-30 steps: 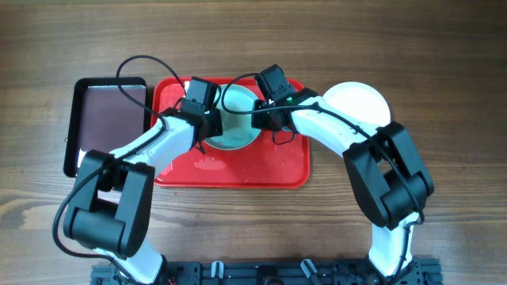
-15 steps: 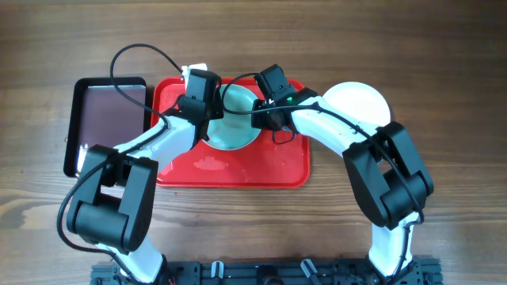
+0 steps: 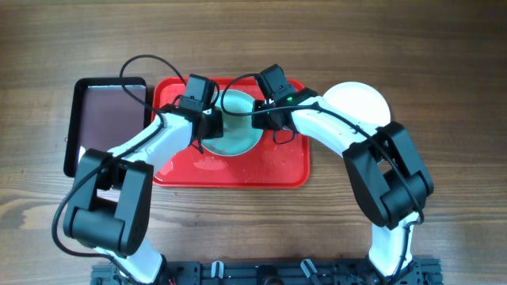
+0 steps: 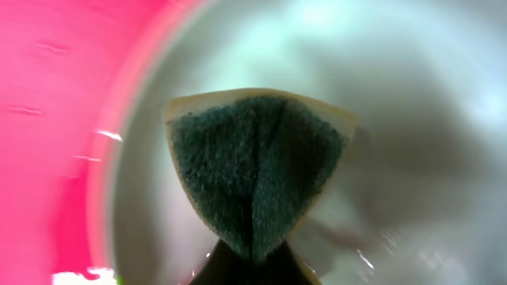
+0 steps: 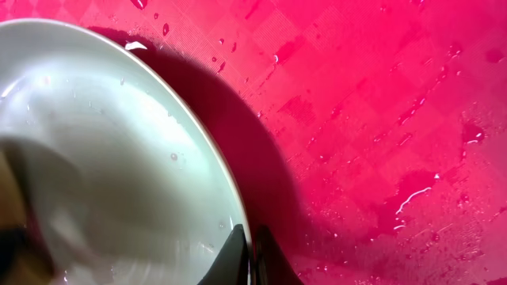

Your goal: Clean dirty plates on tray and stack at the side

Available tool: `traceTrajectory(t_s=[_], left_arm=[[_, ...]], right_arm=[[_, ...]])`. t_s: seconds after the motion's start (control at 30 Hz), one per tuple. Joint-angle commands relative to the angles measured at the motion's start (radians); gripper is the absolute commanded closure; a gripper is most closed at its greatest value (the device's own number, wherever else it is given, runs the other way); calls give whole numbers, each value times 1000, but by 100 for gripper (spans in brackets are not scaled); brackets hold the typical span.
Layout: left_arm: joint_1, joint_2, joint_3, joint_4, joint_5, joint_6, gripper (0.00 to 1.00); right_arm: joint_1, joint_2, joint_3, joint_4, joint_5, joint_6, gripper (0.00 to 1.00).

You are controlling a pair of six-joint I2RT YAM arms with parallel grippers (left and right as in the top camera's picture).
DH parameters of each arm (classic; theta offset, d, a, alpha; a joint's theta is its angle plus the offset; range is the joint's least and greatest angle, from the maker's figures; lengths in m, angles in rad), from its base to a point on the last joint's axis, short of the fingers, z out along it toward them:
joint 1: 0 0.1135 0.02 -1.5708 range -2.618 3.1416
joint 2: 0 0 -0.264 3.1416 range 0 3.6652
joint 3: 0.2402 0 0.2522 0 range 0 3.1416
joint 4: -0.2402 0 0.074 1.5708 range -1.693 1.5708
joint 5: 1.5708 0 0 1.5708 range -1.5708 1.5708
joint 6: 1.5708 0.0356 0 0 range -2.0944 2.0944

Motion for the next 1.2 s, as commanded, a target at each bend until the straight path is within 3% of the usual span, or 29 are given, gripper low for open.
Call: traceTrajectory(t_s=[0.0,0.07,0.23,0.37,0.53,0.7,0.9,1.03,1.17], left_arm=[[-14,27,-34,-48,463,167,96],[-14,27,-34,-45,573,180,96],[9,27,-31,13,563,150,96],[70,25,19,32,382,-5,96],[156,2,114,-29,188,-113,96],[207,-26,193,-121,46,-121,96],[229,-35,204,-198,33,-147,96],[232,-35,204,-266,33,-146,96],[232,-35,204,-285,32,-142,96]], right_arm=[[2,32,-11,2,-4,2,96],[2,32,-11,4,-5,2,96],[2,32,-11,4,-5,2,96],[2,32,-11,3,-5,2,96],[2,32,-11,-1,-16,1,96],[2,32,-11,-8,-24,-3,96],[5,32,-11,-41,-219,-42,96],[23,40,-11,-52,-186,-39,78],[27,65,-11,-49,-171,12,77]])
